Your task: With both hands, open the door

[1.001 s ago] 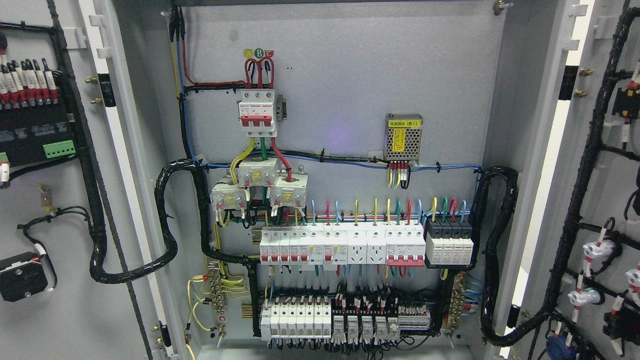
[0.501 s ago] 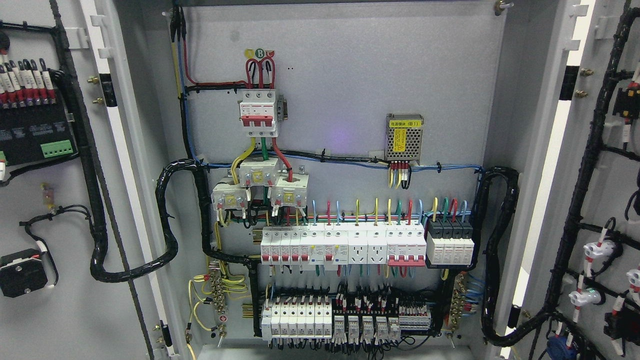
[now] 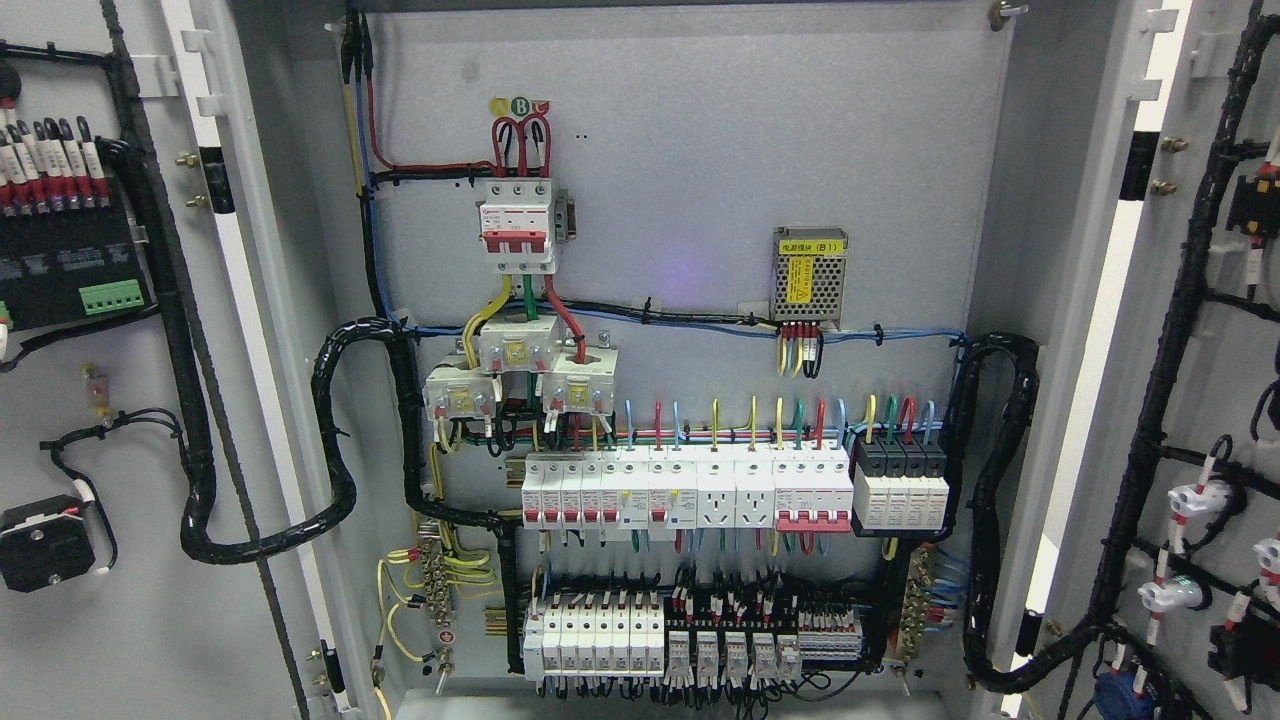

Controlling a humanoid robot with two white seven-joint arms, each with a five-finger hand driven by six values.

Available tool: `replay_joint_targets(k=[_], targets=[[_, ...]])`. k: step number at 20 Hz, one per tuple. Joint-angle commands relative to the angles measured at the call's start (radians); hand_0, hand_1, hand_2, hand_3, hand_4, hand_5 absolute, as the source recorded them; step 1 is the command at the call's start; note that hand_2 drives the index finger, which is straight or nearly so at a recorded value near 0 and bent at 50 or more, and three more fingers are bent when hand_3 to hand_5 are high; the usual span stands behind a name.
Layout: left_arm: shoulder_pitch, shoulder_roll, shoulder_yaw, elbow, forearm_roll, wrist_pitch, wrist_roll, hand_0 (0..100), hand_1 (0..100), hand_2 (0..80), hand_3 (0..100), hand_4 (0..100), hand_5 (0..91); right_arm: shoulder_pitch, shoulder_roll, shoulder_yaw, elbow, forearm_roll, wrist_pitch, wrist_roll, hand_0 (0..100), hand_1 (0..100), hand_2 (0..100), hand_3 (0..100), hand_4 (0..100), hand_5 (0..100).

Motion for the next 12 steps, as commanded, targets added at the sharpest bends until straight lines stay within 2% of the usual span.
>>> replay_joint_targets(k=[1, 4, 8, 12], targets=[[0.0, 0.005, 0.0, 0.01, 0.001, -0.198, -0.001, 0, 0, 0.0, 0, 3, 0.0, 0.008, 0.083, 0.126, 0.097, 0.021, -0.252, 0.0, 0, 0, 0, 0, 0, 0], [0.0, 0.003, -0.007, 0.001, 0.001, -0.199, -0.002, 0, 0, 0.0, 0, 3, 0.0, 0.034, 0.121, 0.135, 0.142, 0.021, -0.254, 0.0, 0, 0, 0, 0, 0, 0], [0.02, 0.002, -0.046, -0.074, 0.003, -0.205, -0.002, 0, 0, 0.0, 0, 3, 0.0, 0.045, 0.147, 0.149, 0.177, 0.023, -0.255, 0.0, 0, 0, 0, 0, 0, 0], [0.105, -0.003, -0.096, -0.192, 0.003, -0.208, -0.002, 0, 0, 0.0, 0, 3, 0.0, 0.057, 0.15, 0.149, 0.179, 0.021, -0.255, 0.0, 0, 0, 0, 0, 0, 0]])
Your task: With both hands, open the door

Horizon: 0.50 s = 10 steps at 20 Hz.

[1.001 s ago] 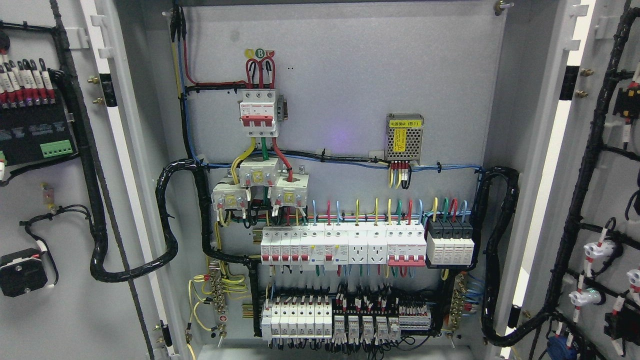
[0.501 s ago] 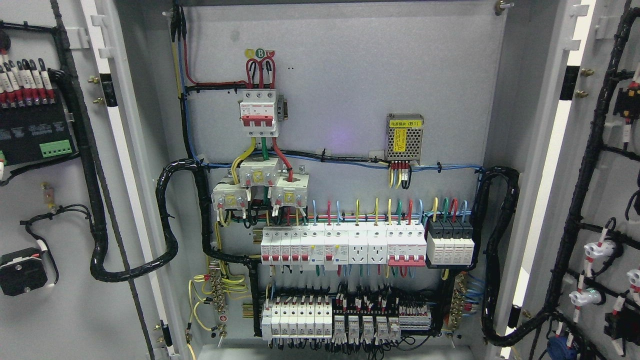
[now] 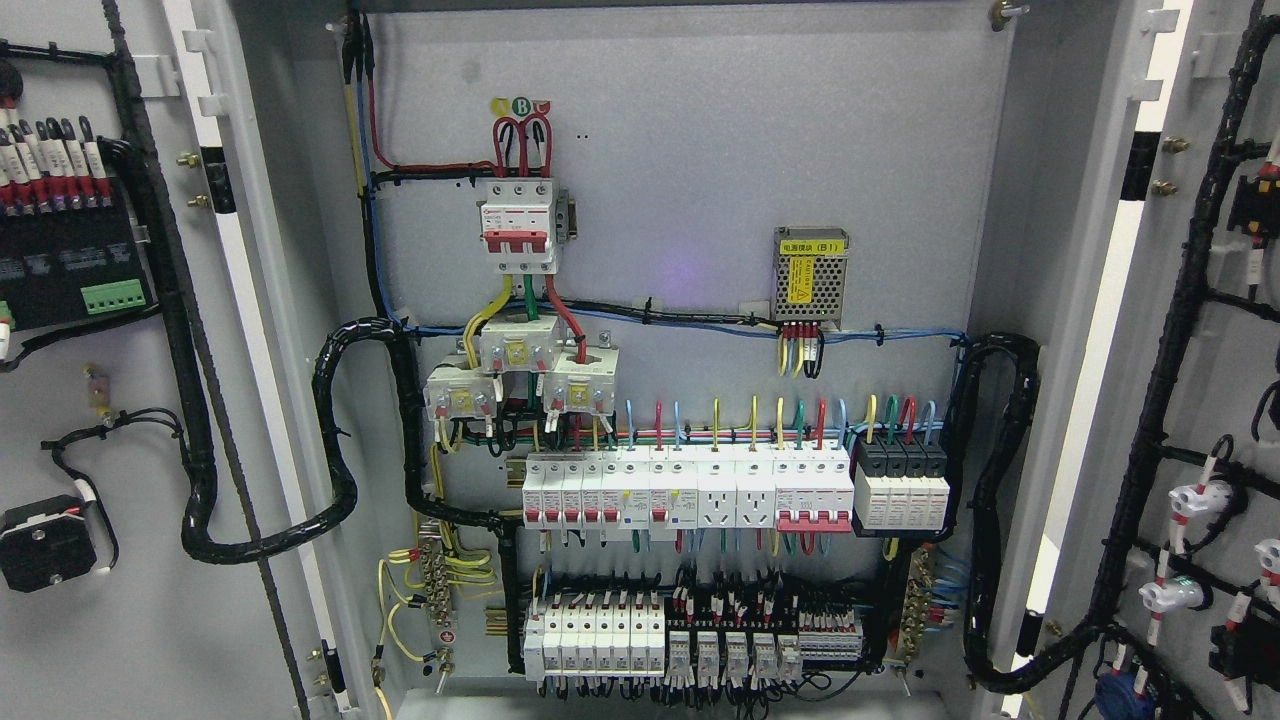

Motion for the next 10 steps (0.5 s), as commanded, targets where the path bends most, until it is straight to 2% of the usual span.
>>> replay_joint_targets(k=[1, 7, 10], targets=[[0.089, -0.006, -0.085, -0.173, 0.002, -0.21, 0.001, 0, 0, 0.0, 0, 3, 0.0, 0.018, 0.067, 0.053, 0.075, 0.002, -0.255, 0.0, 0, 0, 0, 0, 0, 0], [0.159, -0.008, -0.197, -0.242, -0.002, -0.211, 0.001, 0, 0, 0.0, 0, 3, 0.0, 0.057, 0.09, 0.039, 0.104, 0.002, -0.255, 0.0, 0, 0, 0, 0, 0, 0], [0.204, -0.017, -0.255, -0.266, -0.025, -0.216, 0.001, 0, 0, 0.0, 0, 3, 0.0, 0.073, 0.107, 0.039, 0.141, 0.002, -0.256, 0.0, 0, 0, 0, 0, 0, 0]])
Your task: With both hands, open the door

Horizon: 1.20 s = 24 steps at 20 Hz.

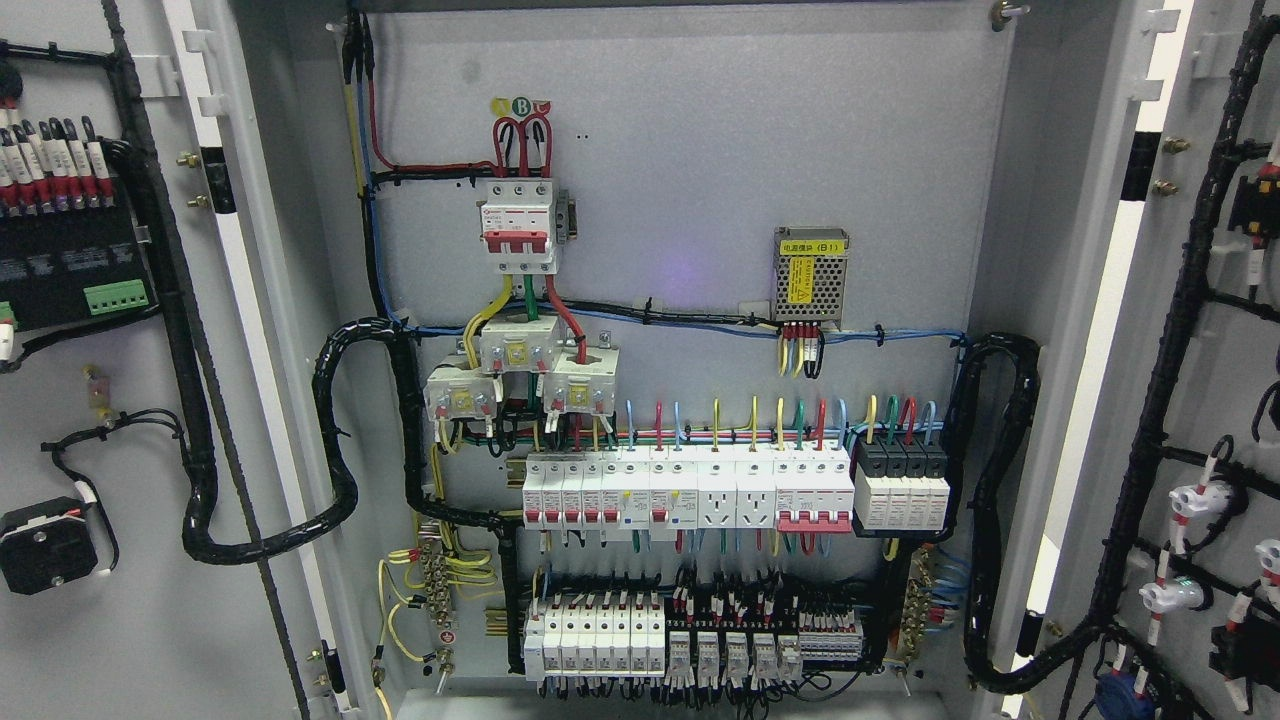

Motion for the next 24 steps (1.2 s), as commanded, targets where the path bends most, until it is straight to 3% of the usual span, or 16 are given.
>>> replay_joint_targets(k=[1, 5, 14, 20, 24], targets=[[0.092, -0.02, -0.175, -0.135, -0.034, -0.216, 0.001, 0, 0, 0.0, 0, 3, 0.0, 0.034, 0.064, 0.015, 0.102, 0.0, -0.259, 0.0, 0, 0, 0, 0, 0, 0], [0.159, -0.044, -0.264, -0.146, -0.094, -0.225, 0.001, 0, 0, 0.0, 0, 3, 0.0, 0.036, 0.105, 0.016, 0.213, 0.0, -0.282, 0.0, 0, 0, 0, 0, 0, 0], [0.325, -0.254, -0.386, -0.106, -0.401, -0.225, 0.001, 0, 0, 0.0, 0, 3, 0.0, 0.071, 0.159, 0.015, 0.385, -0.003, -0.285, 0.0, 0, 0, 0, 0, 0, 0], [0.386, -0.334, -0.426, 0.009, -0.513, -0.223, 0.001, 0, 0, 0.0, 0, 3, 0.0, 0.108, 0.168, 0.016, 0.495, -0.007, -0.285, 0.0, 0, 0, 0, 0, 0, 0], [0.386, -0.371, -0.43, 0.148, -0.532, -0.223, 0.001, 0, 0, 0.0, 0, 3, 0.0, 0.11, 0.179, 0.021, 0.61, -0.007, -0.325, 0.0, 0, 0, 0, 0, 0, 0]])
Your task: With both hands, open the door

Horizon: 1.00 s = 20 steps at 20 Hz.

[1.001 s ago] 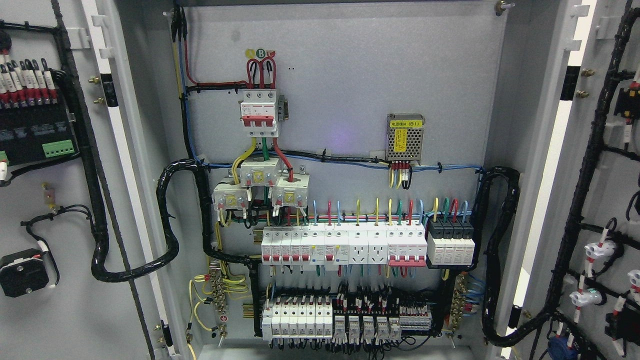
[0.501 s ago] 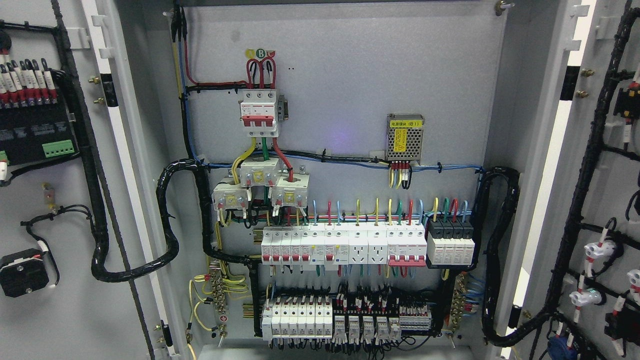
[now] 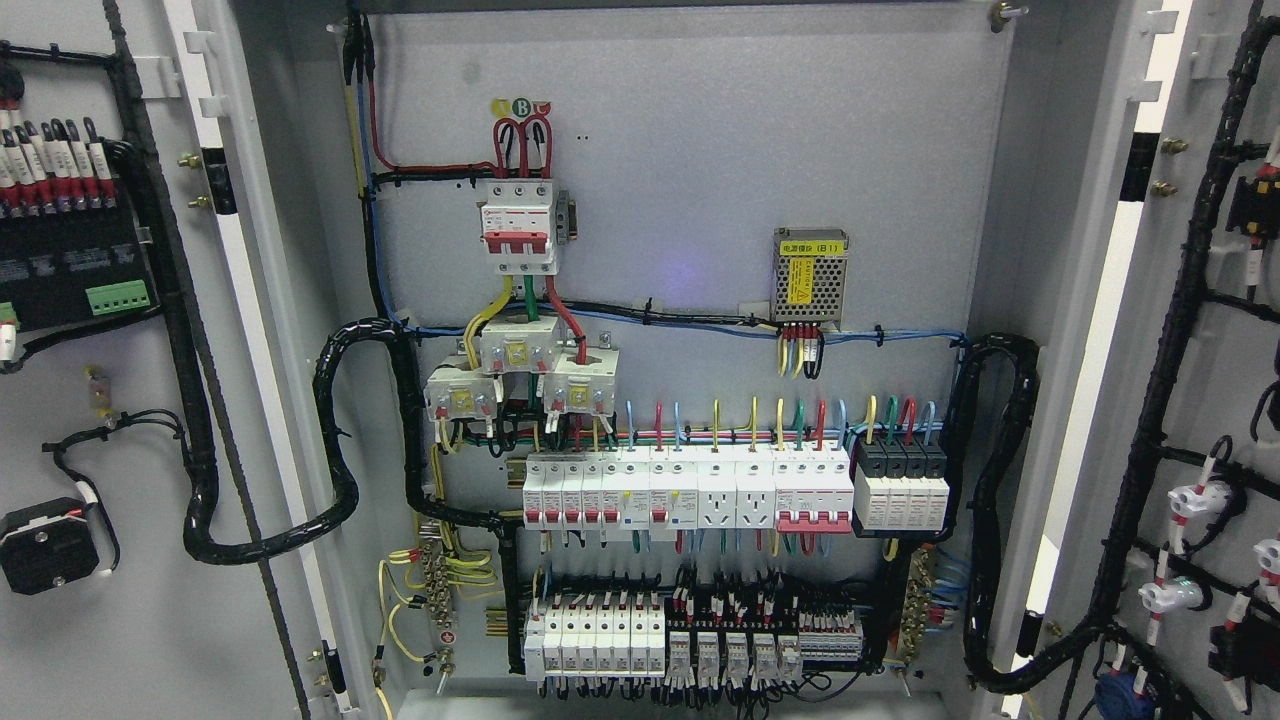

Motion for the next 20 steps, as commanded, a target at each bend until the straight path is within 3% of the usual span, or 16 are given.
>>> replay_joint_targets(k=[1, 11, 16, 18, 20], targets=[[0.033, -0.143, -0.091, 0.214, -0.075, -0.22, -0.001, 0, 0, 0.0, 0, 3, 0.0, 0.022, 0.044, 0.006, 0.263, -0.002, -0.331, 0.0, 0, 0, 0, 0, 0, 0], [-0.031, -0.201, -0.075, 0.662, -0.077, -0.21, -0.001, 0, 0, 0.0, 0, 3, 0.0, 0.043, 0.078, 0.005, 0.54, -0.009, -0.329, -0.001, 0, 0, 0, 0, 0, 0], [-0.122, -0.245, -0.032, 0.921, -0.077, -0.181, -0.007, 0, 0, 0.0, 0, 3, 0.0, 0.001, 0.159, 0.002, 0.773, -0.005, -0.308, -0.009, 0, 0, 0, 0, 0, 0], [-0.16, -0.264, 0.003, 0.995, -0.077, -0.109, -0.008, 0, 0, 0.0, 0, 3, 0.0, -0.013, 0.19, 0.002, 0.847, -0.002, -0.299, -0.011, 0, 0, 0, 0, 0, 0], [-0.198, -0.276, 0.038, 1.055, -0.08, 0.034, -0.008, 0, 0, 0.0, 0, 3, 0.0, -0.028, 0.223, -0.005, 0.912, -0.003, -0.261, -0.011, 0, 0, 0, 0, 0, 0]])
